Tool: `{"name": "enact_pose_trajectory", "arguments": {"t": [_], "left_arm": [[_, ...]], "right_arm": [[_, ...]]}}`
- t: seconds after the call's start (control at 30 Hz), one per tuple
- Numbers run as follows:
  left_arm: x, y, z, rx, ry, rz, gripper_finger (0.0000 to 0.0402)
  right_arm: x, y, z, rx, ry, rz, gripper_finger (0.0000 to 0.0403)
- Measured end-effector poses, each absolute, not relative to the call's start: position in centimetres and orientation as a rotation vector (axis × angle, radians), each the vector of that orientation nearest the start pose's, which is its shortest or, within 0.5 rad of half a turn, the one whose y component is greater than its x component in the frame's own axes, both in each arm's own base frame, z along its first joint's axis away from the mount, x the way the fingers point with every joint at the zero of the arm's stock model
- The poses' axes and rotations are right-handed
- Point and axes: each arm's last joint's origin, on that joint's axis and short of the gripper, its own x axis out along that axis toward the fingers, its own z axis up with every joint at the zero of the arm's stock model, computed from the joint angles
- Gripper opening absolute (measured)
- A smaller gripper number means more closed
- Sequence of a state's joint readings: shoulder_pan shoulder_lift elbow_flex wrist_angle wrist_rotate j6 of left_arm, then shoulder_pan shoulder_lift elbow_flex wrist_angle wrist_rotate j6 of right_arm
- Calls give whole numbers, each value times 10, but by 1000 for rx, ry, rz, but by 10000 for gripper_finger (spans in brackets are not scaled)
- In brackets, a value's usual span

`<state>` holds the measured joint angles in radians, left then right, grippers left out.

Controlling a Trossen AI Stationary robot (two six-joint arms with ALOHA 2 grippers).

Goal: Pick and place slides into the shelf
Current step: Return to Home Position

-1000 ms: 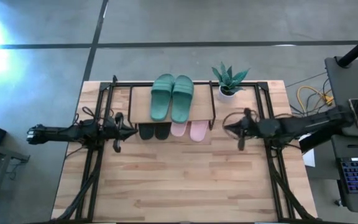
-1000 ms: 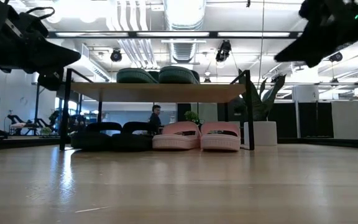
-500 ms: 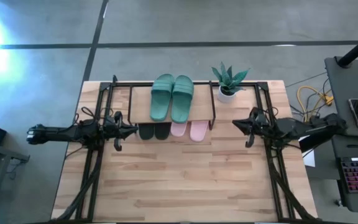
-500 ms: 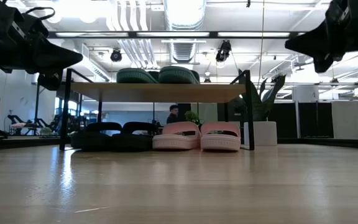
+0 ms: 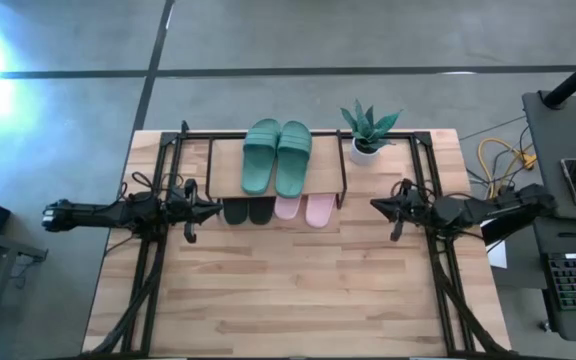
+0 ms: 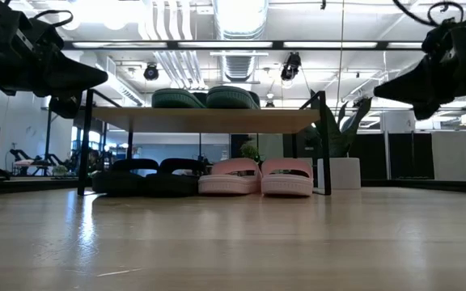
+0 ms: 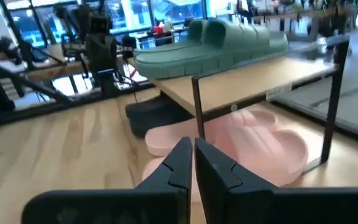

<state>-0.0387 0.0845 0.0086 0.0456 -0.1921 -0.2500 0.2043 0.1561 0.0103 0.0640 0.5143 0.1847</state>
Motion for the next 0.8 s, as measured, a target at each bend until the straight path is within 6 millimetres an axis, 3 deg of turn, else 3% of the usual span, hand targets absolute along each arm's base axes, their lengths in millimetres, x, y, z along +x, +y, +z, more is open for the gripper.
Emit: {"name": "enact_pose_trajectory", "arguments": {"t": [0.27, 0.8], "left_arm": [[102, 2, 164, -247, 10, 156, 1], [102, 2, 164, -246, 11, 156, 1]], "right_arm": [[107, 7, 159, 349, 43, -329, 13], [107, 8, 159, 349, 45, -329, 13]]}}
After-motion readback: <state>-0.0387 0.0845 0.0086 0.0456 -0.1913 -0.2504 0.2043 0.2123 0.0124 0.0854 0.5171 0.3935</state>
